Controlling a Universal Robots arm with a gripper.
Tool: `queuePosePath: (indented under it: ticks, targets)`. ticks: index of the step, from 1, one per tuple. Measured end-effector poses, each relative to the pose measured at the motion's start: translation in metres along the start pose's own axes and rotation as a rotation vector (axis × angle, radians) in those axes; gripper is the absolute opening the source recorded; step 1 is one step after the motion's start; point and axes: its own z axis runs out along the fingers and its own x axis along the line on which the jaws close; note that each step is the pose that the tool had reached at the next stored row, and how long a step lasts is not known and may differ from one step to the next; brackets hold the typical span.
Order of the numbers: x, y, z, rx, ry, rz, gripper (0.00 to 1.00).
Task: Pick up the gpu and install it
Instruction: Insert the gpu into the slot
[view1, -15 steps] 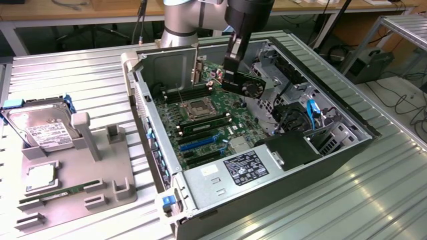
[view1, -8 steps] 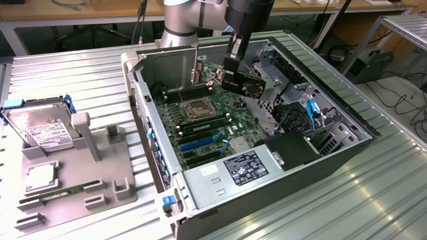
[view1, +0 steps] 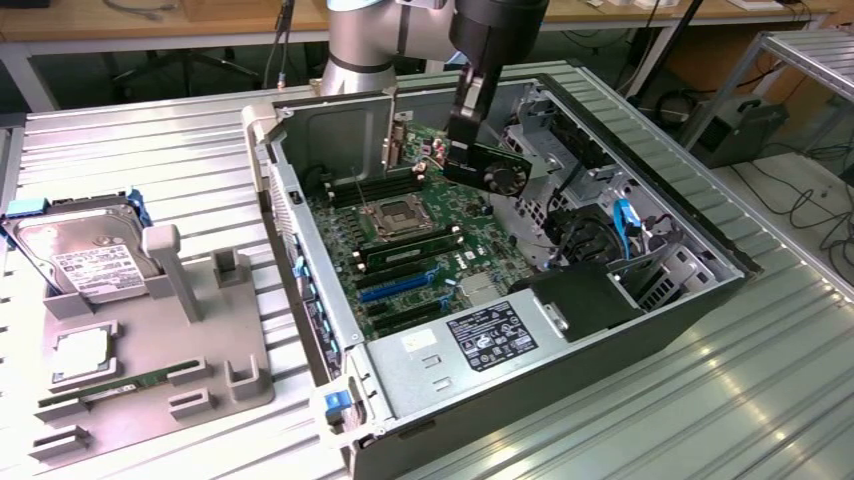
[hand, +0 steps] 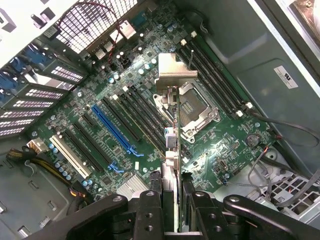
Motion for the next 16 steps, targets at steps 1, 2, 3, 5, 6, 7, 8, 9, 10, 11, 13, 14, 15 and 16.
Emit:
queuePosePath:
  ticks: [1, 2, 3, 5, 6, 7, 8, 9, 10, 11, 13, 14, 15, 16]
  targets:
    - [0.0000, 0.0000, 0.0000, 0.0000, 0.0001, -0.001, 0.27]
    - [0.0000, 0.0000, 0.0000, 0.0000, 0.0000, -0.002, 0.27]
    - [0.0000, 0.0000, 0.0000, 0.0000, 0.0001, -0.004, 0.27]
    - [0.0000, 0.0000, 0.0000, -0.0001, 0.0000, -0.006, 0.27]
    - [0.0000, 0.0000, 0.0000, -0.0001, 0.0000, -0.007, 0.27]
    - [0.0000, 0.0000, 0.0000, -0.0002, 0.0001, -0.009, 0.27]
    - [0.0000, 0.0000, 0.0000, -0.0002, 0.0001, -0.010, 0.27]
    - [0.0000, 0.0000, 0.0000, -0.0002, 0.0001, -0.011, 0.27]
    - [0.0000, 0.0000, 0.0000, -0.0003, 0.0000, -0.012, 0.27]
    - [0.0000, 0.0000, 0.0000, -0.0003, 0.0000, -0.013, 0.27]
    - [0.0000, 0.0000, 0.0000, -0.0003, 0.0001, -0.015, 0.27]
    - [0.0000, 0.0000, 0.0000, -0.0003, 0.0001, -0.016, 0.27]
    - [0.0000, 0.0000, 0.0000, -0.0004, 0.0001, -0.017, 0.27]
    - [0.0000, 0.0000, 0.0000, -0.0004, 0.0001, -0.018, 0.27]
